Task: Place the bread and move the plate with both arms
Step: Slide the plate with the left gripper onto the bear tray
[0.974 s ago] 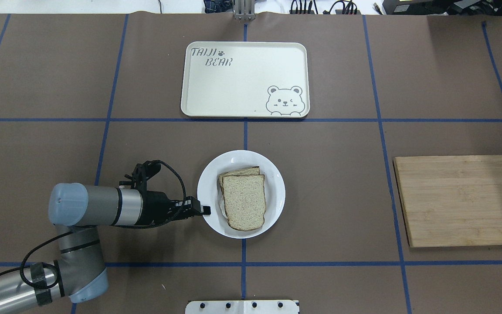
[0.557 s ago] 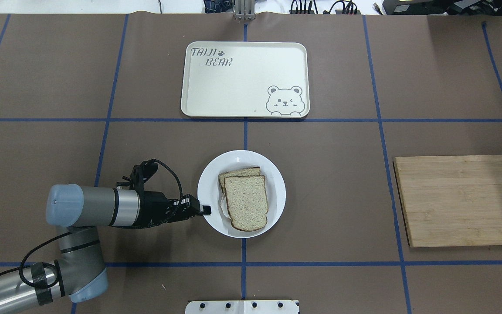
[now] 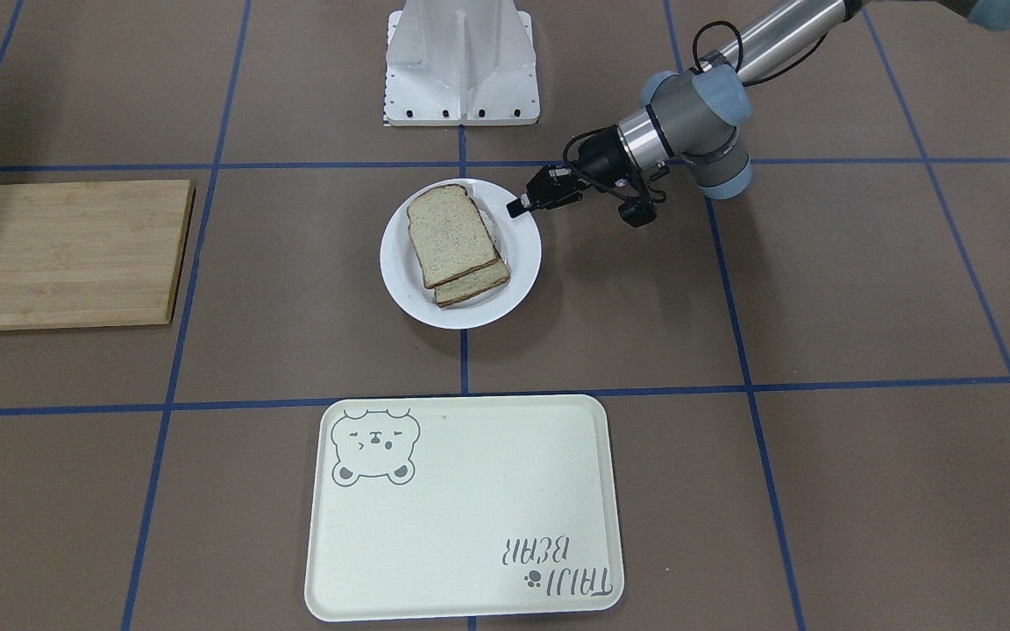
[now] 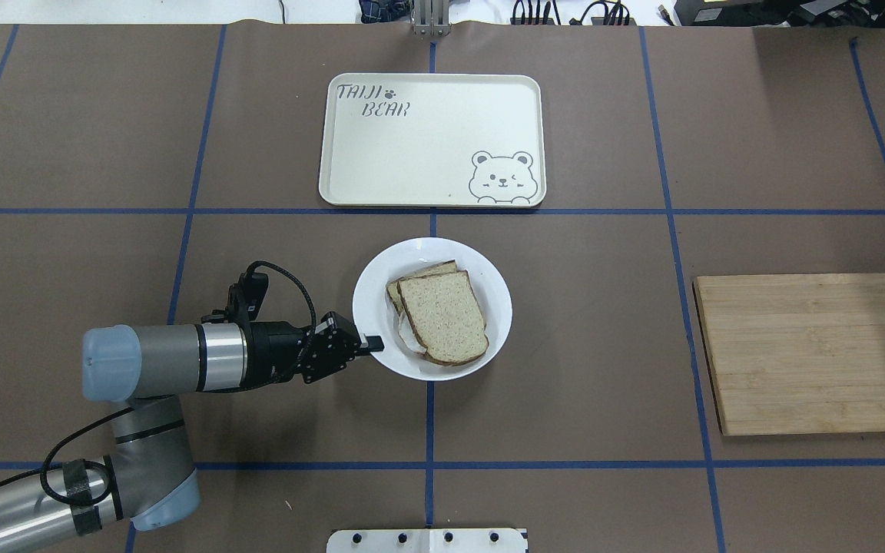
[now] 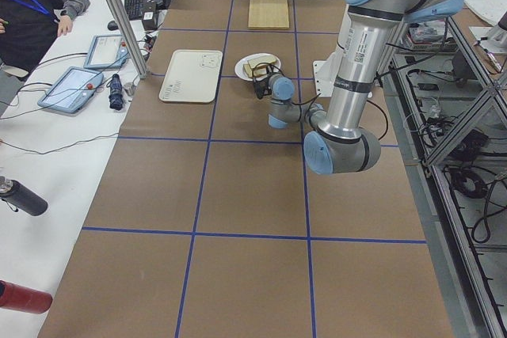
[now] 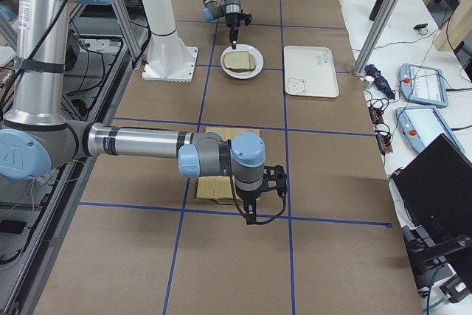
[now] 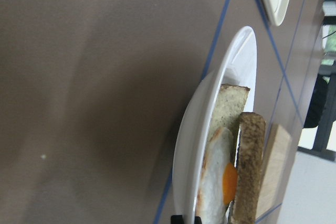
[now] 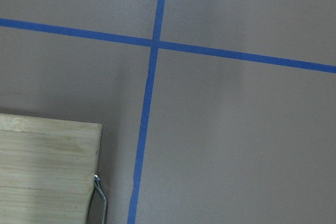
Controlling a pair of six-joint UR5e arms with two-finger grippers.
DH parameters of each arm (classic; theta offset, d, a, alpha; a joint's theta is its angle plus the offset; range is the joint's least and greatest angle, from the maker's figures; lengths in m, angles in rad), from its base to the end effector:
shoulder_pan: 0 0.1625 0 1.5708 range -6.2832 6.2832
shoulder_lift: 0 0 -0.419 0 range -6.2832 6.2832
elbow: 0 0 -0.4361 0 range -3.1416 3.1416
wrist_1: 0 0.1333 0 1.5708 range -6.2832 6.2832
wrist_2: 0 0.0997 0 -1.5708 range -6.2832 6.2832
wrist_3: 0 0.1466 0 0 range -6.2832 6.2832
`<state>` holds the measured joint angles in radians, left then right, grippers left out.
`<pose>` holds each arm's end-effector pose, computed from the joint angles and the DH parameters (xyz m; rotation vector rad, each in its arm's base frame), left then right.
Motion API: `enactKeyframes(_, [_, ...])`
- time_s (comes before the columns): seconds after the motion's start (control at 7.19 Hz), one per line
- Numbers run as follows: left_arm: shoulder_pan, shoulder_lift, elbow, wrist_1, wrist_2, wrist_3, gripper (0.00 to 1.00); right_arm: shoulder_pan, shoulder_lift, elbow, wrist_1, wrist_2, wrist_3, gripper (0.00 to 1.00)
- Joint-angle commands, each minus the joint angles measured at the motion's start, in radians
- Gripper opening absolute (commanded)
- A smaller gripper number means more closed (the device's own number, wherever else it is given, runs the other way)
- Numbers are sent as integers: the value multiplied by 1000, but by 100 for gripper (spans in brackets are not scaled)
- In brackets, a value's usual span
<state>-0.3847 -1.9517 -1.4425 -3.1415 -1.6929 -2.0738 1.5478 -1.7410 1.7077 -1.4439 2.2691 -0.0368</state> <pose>0.6000 -0.3675 0.3096 -0.1968 1.8415 -0.5133 0.0281 -0.4754 0.6924 0.0946 -0.6974 -0.0900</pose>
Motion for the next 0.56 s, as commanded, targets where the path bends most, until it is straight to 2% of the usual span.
enactKeyframes(0.0, [0,-27,-1,-3,161,-61,0,0,0,-5,0,0,-2,100])
enactKeyframes(0.28, [1,-55,7,0,339,-80,0,0,1,-14,2,0,0,100])
enactKeyframes(0.42, [1,-70,10,12,384,-81,0,0,1,-14,2,1,2,100])
